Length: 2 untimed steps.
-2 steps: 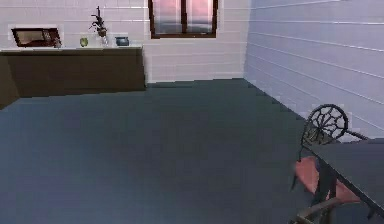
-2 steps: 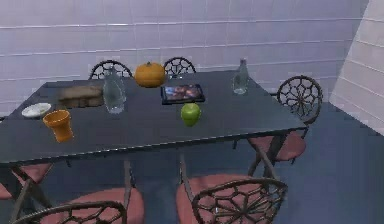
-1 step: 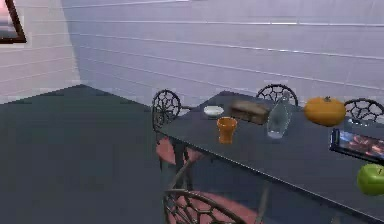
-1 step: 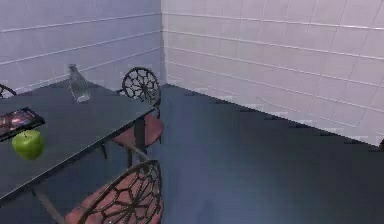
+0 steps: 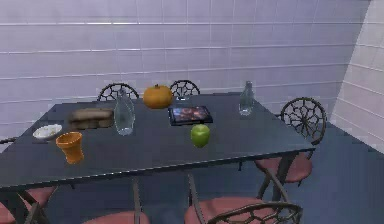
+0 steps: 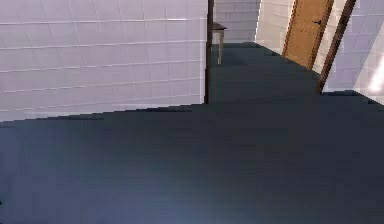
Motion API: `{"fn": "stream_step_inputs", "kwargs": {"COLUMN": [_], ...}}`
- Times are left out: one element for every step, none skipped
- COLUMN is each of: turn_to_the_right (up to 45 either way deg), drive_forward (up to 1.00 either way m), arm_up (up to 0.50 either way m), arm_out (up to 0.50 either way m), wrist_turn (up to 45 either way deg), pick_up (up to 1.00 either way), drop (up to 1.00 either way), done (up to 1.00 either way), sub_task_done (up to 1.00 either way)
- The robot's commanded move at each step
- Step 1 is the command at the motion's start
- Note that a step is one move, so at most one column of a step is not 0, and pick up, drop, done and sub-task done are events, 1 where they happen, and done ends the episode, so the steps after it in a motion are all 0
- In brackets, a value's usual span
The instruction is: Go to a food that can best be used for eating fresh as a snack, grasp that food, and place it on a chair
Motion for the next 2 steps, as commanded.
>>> {"fn": "stream_step_inputs", "kwargs": {"turn_to_the_right": [15.0, 0.0], "drive_forward": [0.0, 0.3], "arm_up": [0.0, 0.0], "arm_out": [0.0, 0.0], "wrist_turn": [0.0, 0.0], "pick_up": [0.0, 0.0], "drop": [0.0, 0.0], "done": [0.0, 0.0], "sub_task_done": [0.0, 0.0]}}
